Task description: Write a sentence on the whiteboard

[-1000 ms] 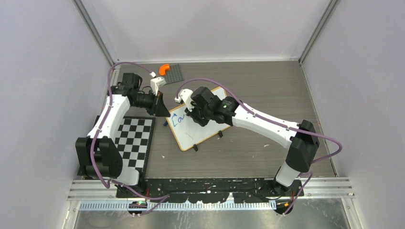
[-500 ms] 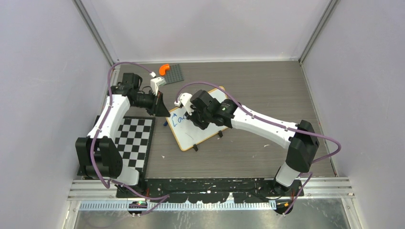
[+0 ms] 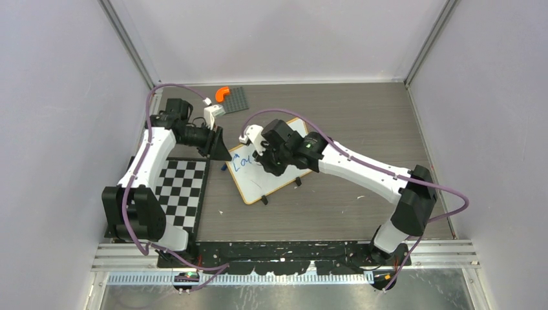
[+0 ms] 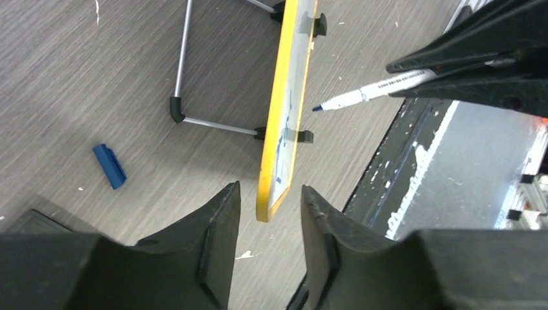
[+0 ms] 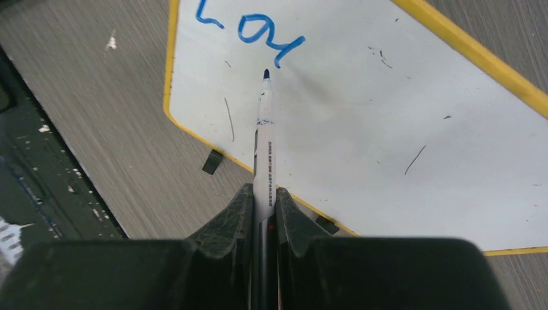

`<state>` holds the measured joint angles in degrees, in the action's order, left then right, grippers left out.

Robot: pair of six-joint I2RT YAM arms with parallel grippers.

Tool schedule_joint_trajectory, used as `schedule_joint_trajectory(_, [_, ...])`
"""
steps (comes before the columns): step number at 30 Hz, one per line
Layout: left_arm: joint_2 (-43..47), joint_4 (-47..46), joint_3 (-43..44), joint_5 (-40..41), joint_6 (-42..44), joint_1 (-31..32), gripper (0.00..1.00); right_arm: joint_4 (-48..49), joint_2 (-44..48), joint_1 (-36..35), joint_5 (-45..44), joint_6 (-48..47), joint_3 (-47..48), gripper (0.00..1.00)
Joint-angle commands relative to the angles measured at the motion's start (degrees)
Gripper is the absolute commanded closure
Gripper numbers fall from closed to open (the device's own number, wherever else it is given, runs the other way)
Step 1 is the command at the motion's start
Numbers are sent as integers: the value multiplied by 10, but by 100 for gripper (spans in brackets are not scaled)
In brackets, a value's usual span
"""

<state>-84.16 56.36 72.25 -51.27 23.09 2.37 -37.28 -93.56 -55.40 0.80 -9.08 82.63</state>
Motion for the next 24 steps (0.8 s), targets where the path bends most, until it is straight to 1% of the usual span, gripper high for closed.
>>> schedule_joint_trajectory(1, [36, 28, 56, -10, 3, 2, 54, -21, 46, 10, 72, 21, 56, 100])
schedule_joint_trajectory(5, [73, 41, 106, -27, 3, 1, 41, -31, 49, 36, 142, 57, 71, 100])
schedule_joint_trajectory(8, [103, 52, 113, -60, 27, 8, 35, -35, 49, 55, 211, 84, 81, 100])
schedule_joint_trajectory(11, [125, 55, 95, -71, 48, 29, 34, -34, 46, 59, 271, 112, 88, 100])
schedule_joint_trajectory(13, [136, 56, 79, -67, 59, 53, 34, -33, 42, 59, 294, 130, 92, 100])
schedule_joint_trajectory(16, [152, 46, 57, -60, 60, 89, 35, -29, 38, 59, 318, 150, 94, 100])
schedule_joint_trajectory(18, [157, 43, 44, -38, 66, 115, 35, -29, 36, 60, 335, 158, 96, 100])
schedule_joint_trajectory(24, [155, 57, 21, -33, 92, 142, 37, -20, 38, 60, 364, 181, 98, 100])
